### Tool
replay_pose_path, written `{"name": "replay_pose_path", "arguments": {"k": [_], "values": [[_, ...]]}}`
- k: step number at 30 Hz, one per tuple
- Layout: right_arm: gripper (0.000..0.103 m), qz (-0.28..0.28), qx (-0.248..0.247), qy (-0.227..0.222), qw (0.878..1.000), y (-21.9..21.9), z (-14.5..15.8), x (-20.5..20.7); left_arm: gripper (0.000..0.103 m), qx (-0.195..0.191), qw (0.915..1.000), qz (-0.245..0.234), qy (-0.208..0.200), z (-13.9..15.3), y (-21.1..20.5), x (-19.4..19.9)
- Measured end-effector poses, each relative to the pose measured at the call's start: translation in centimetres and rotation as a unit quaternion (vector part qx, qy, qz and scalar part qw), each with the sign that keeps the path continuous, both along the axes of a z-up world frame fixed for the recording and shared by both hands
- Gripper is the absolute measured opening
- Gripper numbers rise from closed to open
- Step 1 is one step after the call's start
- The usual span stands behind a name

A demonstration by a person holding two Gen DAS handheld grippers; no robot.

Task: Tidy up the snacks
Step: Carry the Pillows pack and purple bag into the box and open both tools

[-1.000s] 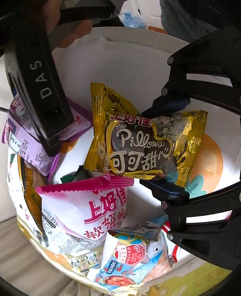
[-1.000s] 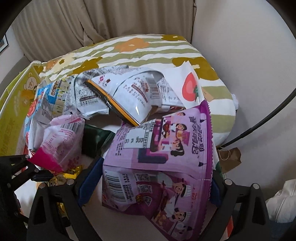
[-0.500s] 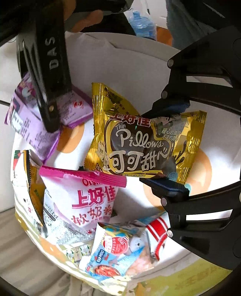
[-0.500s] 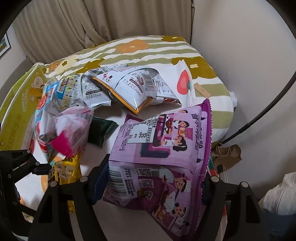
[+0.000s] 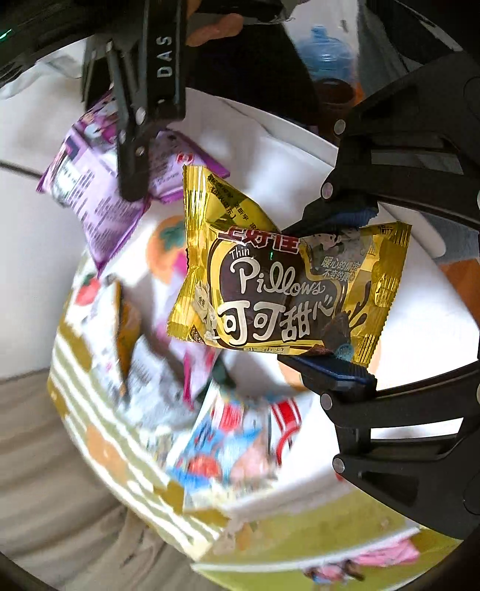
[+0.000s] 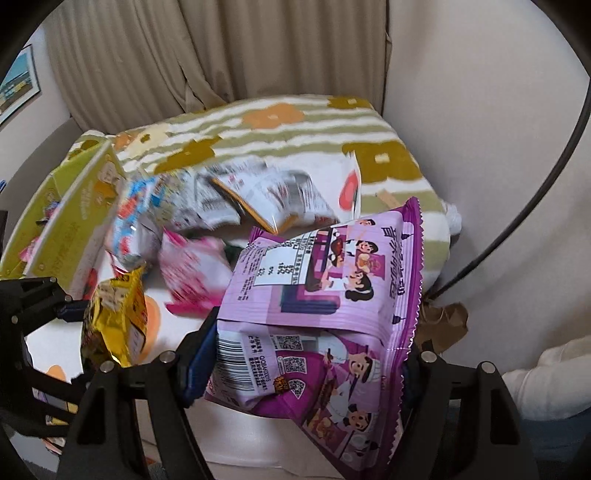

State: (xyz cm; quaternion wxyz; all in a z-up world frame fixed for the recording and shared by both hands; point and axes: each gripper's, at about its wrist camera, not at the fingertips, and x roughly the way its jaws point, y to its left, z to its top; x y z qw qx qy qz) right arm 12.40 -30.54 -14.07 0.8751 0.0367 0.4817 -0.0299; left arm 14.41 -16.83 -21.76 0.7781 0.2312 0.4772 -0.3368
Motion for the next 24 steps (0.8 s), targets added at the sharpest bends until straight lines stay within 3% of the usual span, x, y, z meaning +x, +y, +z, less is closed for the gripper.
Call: {"name": "replay_pose_path", "arguments": {"k": [10, 15, 24], "values": [[0.072, 0.075, 0.005, -0.062, 0.995, 2.5, 5.8, 1.1, 0.053, -0.033, 0.9906, 0.124, -0.048, 7.2, 5.0, -0.2], [0.073, 0.109, 0.017, -0.079, 0.991, 3.5, 6.2, 1.6, 0.053, -0.052, 0.9802, 0.182, -0.058, 9.9, 10.6, 1.7], [0.073, 0.168, 0.045, -0.104, 0.979, 5.1, 7.4, 3.3, 0.053, -0.037, 0.9636, 0.252, -0.081, 12.1, 21.9, 7.0]]}}
